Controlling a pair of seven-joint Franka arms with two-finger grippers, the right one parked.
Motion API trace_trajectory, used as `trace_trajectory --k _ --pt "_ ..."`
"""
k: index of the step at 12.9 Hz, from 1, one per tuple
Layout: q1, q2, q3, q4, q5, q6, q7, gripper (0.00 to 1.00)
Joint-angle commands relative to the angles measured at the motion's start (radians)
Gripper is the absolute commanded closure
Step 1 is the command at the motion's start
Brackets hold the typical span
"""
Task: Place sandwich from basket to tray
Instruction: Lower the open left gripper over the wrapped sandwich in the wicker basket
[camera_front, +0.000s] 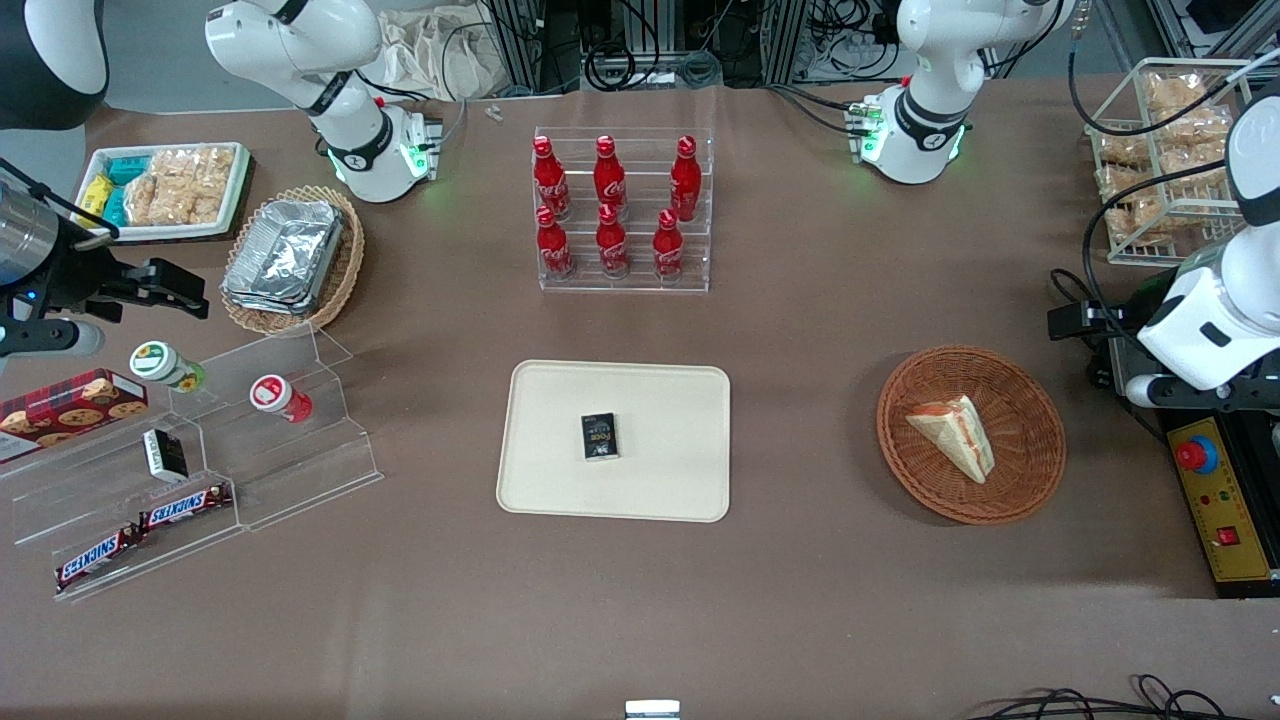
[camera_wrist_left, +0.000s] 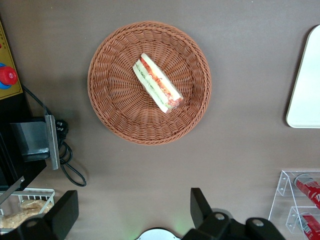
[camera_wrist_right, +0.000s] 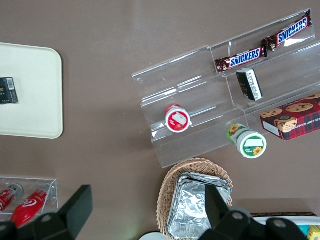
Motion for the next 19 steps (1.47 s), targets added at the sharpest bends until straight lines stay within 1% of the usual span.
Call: trace_trajectory --k 1,5,9,12,15,16,17,19 --pt "0.005 0.008 -0.004 0.021 0.007 -0.016 0.014 0.0" --pt "0.005 0.005 -0.004 0.021 0.01 -0.019 0.014 0.0" --pt "0.005 -0.004 -0.001 0.022 0.017 -0.064 0.015 0.0" --pt "0.01 -0.024 0.032 0.004 0.019 -0.079 0.027 0.0" --pt "0.013 -0.024 0.033 -0.042 0.013 -0.032 0.02 0.0" --pt "0.028 -0.042 0.033 -0.097 0.008 0.038 0.02 0.0" --pt "0.042 -0.089 0.032 -0.208 0.001 0.15 0.021 0.0" --pt "0.047 -0.2 0.033 -0.477 -0.001 0.434 0.02 0.0"
